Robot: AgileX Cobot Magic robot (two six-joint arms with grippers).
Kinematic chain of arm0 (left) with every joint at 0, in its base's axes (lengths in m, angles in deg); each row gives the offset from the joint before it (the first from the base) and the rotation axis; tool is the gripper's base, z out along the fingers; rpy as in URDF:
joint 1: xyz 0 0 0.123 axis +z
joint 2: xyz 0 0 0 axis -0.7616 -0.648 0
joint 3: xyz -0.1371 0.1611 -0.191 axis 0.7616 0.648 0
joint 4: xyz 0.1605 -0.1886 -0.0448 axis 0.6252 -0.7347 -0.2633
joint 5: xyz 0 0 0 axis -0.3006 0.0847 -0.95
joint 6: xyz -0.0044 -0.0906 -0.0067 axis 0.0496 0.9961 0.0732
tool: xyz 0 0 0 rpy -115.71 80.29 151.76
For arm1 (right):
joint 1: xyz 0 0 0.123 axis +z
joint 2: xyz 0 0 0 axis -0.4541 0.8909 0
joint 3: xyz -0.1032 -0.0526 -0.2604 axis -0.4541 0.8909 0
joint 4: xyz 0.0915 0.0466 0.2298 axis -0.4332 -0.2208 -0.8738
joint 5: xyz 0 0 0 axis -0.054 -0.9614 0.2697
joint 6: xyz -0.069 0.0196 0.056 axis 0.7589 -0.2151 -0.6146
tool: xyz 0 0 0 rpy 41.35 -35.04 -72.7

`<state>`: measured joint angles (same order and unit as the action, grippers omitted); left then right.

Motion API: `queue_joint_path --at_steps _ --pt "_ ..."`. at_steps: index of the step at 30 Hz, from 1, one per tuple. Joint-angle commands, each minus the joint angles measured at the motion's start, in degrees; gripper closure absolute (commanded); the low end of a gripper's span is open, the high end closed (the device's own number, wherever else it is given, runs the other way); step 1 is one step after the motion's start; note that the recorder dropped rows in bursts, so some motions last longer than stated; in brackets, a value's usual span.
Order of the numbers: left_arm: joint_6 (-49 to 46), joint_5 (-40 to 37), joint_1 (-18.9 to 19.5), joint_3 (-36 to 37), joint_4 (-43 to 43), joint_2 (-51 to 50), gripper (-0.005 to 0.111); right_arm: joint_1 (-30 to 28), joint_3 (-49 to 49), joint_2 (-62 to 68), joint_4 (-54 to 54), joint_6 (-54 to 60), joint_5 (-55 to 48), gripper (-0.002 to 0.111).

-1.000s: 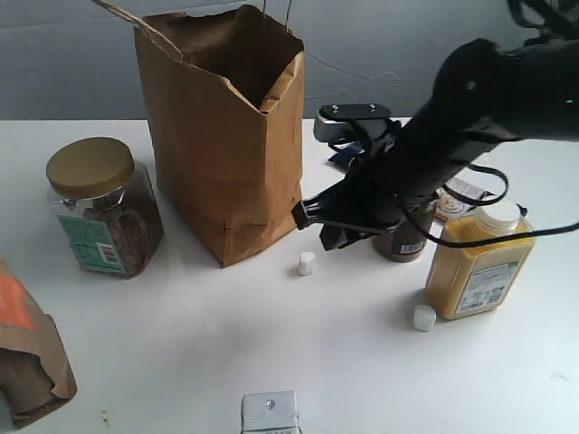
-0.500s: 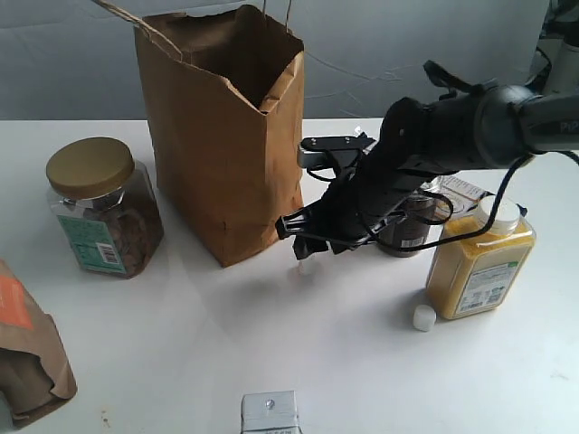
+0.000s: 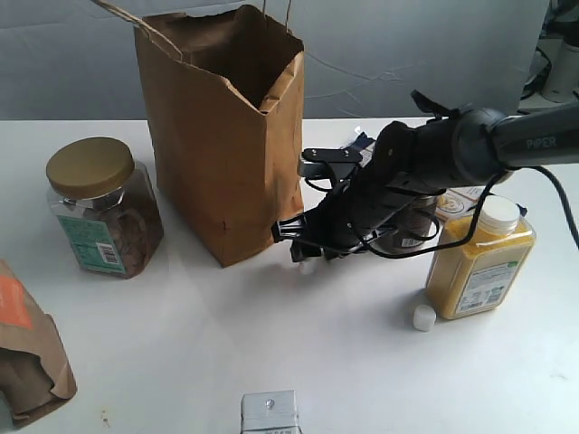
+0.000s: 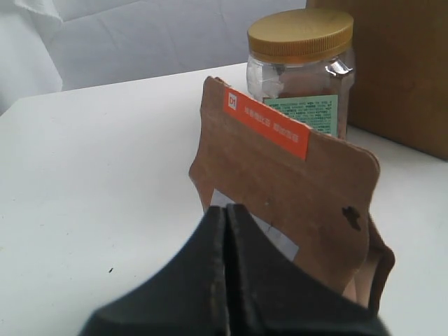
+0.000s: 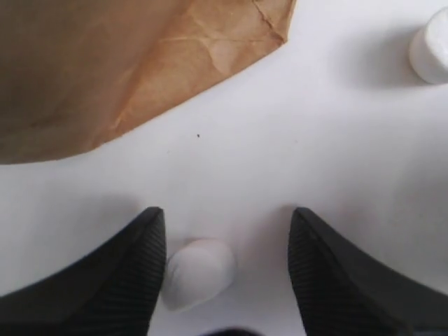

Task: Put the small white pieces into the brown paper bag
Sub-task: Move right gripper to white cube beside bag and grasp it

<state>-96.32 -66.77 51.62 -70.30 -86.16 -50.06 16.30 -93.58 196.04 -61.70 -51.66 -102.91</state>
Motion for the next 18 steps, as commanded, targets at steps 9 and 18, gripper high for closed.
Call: queue_joint_path --at_steps 9,18 --pt "0.12 0.37 -0.21 0.17 -0.51 0.2 0.107 2.25 -0.1 0.08 -0.53 1.47 -0.7 0.101" --pt "0.12 0.37 -0.21 0.17 -0.51 0.2 0.107 7.55 -0.1 -8.43 2.53 1.71 -7.16 0.105"
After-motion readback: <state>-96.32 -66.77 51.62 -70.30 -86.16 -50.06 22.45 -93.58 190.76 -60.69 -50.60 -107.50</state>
